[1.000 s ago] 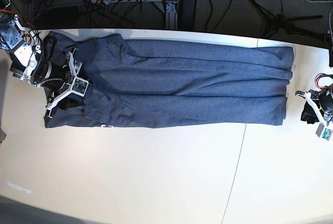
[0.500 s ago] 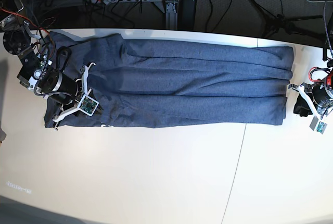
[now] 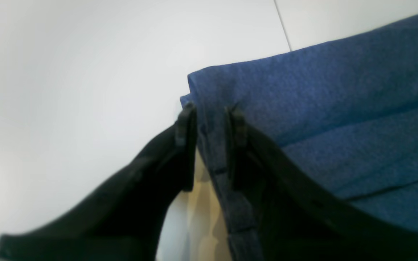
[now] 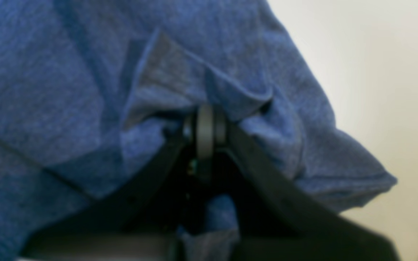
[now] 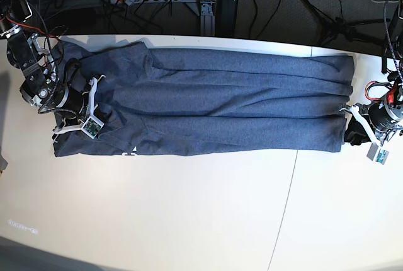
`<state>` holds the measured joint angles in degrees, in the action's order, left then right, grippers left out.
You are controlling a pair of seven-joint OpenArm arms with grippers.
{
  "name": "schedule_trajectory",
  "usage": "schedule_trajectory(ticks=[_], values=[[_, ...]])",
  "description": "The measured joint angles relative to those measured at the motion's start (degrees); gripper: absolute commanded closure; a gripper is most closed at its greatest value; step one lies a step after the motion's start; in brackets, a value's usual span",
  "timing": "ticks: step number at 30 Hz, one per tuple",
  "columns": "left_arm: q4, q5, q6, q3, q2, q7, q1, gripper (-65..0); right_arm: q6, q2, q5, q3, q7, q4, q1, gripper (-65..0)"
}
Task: Fold the T-shirt properly
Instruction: 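Move the open left gripper back to the hem end of the shirt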
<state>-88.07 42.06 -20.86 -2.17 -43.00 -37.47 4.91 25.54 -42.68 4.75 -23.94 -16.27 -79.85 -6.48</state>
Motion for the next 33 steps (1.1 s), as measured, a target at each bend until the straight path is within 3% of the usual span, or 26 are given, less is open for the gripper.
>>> schedule_trajectory(ticks=[7, 14, 19, 23, 28, 33], values=[[0.00, -0.15, 0.00, 0.00, 0.00, -0.24, 0.00, -13.6, 0.11, 0.96, 5.92, 4.70, -1.64, -2.84, 0.92, 0.0], [0.00, 10.56, -6.14, 3.69, 0.00, -3.98, 2.67, -13.6, 0.20, 2.56, 12.37, 10.69, -2.84, -5.22, 0.59, 0.0], [1.05, 13.05, -7.06, 8.48, 0.00, -4.94, 5.57, -13.8, 0.52, 3.23, 14.34, 10.69, -3.50, -5.18, 1.11, 0.0], [6.88, 16.06, -7.10, 10.97, 0.02, -5.20, 6.03, -13.8, 1.03, 5.40, 16.74, 10.71, -3.56, -5.16, 1.27, 0.0], [12.81, 22.99, -7.37, 12.02, 0.13, -9.53, 6.21, -13.8, 1.07, 9.22, 17.94, 10.71, -4.81, -5.16, 1.40, 0.0], [13.75, 28.20, -10.86, 12.00, 0.17, -12.96, 6.21, -13.8, 1.09, 11.30, 17.97, 10.71, -7.08, -5.16, 1.40, 0.0]])
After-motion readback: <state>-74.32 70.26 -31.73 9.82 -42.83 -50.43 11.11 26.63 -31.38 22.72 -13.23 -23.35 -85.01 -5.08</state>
